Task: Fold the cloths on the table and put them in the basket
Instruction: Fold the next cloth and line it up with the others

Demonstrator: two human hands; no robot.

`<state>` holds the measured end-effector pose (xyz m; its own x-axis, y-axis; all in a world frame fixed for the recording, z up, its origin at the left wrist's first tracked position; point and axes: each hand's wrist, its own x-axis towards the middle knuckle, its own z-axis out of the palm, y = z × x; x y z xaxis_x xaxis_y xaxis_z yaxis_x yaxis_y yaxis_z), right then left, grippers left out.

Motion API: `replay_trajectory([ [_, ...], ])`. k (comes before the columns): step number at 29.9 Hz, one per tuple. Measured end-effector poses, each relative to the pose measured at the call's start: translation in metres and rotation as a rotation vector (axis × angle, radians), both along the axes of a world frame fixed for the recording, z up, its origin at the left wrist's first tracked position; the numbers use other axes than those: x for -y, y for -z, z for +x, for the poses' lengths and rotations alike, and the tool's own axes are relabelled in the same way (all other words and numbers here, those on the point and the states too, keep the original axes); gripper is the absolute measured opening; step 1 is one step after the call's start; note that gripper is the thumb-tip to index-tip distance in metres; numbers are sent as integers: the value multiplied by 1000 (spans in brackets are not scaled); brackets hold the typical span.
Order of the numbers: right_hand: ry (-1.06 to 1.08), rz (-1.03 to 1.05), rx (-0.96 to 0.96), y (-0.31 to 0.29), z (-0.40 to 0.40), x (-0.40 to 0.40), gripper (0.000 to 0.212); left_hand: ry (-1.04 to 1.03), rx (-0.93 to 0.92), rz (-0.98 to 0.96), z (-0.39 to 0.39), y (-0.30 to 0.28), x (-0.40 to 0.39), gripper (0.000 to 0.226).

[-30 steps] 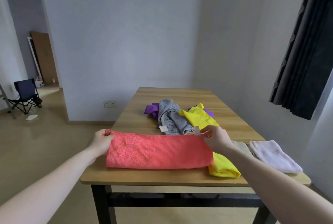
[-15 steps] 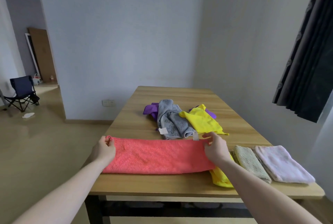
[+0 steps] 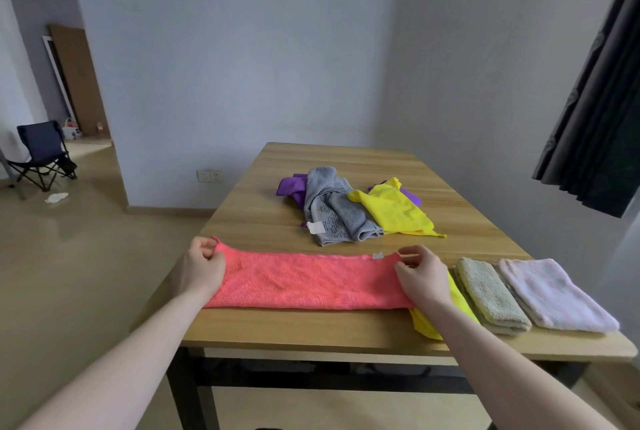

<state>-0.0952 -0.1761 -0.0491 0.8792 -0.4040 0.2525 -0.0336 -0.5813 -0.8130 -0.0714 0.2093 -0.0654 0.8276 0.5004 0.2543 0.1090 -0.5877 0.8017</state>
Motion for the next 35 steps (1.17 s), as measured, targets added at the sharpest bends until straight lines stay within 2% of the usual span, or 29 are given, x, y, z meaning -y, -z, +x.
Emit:
replay_trajectory([
  [4,19,73,18,1,0,4,26,3,18,-41,-1,3,-3,19],
  [8,62,147,39,2,3,7,17,-13,29,-52,-1,3,-3,24],
  [16,143,136,-16,1,8,5,16,-33,32,-46,-2,3,-1,29],
  [22,139,118,-34,1,10,5,24,-62,18,-36,-5,3,0,29],
  [27,68,28,-88,2,8,4,26,-74,23,-62,-4,2,0,28],
  [32,-3,-150,-137,6,8,-1,44,-60,32,-77,-6,1,0,30],
  [34,-14,-189,-151,8,9,-3,49,-53,70,-33,-7,0,1,30],
  [35,-17,-194,-154,8,9,-3,51,-59,117,49,-9,-1,3,31],
])
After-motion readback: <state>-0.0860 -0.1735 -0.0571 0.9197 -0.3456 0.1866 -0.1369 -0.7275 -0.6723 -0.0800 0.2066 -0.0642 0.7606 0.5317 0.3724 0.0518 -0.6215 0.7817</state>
